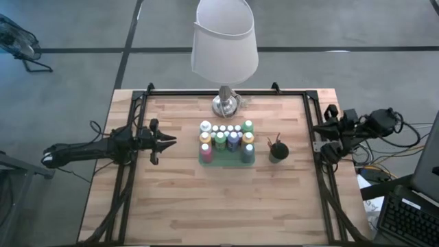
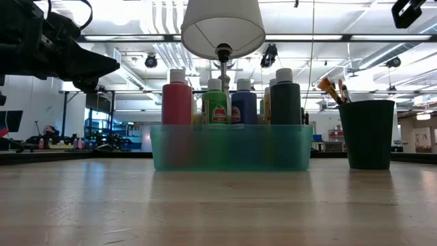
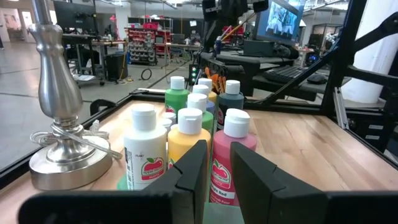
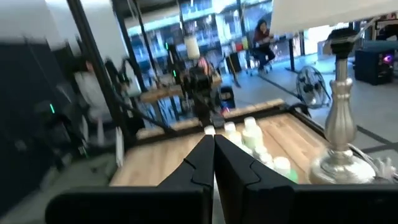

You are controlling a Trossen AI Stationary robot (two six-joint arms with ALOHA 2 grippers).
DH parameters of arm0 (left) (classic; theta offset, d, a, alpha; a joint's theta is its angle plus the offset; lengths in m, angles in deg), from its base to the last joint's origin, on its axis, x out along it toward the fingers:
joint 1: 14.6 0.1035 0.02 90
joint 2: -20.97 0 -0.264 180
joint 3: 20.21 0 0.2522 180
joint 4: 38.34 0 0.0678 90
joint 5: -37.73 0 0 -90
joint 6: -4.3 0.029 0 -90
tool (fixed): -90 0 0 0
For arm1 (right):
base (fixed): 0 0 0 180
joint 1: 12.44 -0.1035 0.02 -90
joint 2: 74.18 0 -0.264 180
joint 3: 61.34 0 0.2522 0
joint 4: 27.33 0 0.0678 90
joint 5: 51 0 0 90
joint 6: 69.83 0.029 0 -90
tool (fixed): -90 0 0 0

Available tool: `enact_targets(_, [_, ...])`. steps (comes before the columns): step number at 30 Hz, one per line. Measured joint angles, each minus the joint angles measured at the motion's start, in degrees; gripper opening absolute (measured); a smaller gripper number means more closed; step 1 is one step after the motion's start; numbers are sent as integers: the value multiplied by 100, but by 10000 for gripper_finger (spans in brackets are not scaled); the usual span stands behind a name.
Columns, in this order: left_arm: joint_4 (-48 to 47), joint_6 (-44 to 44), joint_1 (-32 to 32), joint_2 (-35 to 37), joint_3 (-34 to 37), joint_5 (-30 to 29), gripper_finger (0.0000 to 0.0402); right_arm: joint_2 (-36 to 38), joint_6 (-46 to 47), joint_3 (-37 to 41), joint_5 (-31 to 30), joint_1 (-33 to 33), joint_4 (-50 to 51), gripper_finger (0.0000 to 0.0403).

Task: Pick & Place Paint Supplies
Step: Return to Home Position

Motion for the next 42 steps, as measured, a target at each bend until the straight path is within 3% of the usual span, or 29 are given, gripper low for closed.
enact_targets(3, [-2, 0, 1, 0, 0, 2, 76, 108, -169, -8, -42, 0, -155, 8])
enact_targets(8, [-2, 0, 0, -1, 0, 2, 76, 294, -1500, -14, -14, -1, -154, 8])
enact_targets(12, [-2, -2, 0, -2, 0, 2, 76, 360, -1220, -16, 184, -2, 140, 8])
enact_targets(15, [-17, 0, 0, -2, 0, 0, 76, 359, -1271, -9, 792, -4, 451, 8])
enact_targets(22, [-50, -1, 0, -4, 0, 2, 76, 360, -1526, 24, 1549, -4, 425, 8])
enact_targets(29, [-50, -1, 0, -2, 0, 2, 76, 362, -1798, 249, 1610, -20, -218, 8])
enact_targets(42, [-48, 0, 1, -2, 0, 2, 76, 365, -1830, 543, 1608, -15, -448, 8])
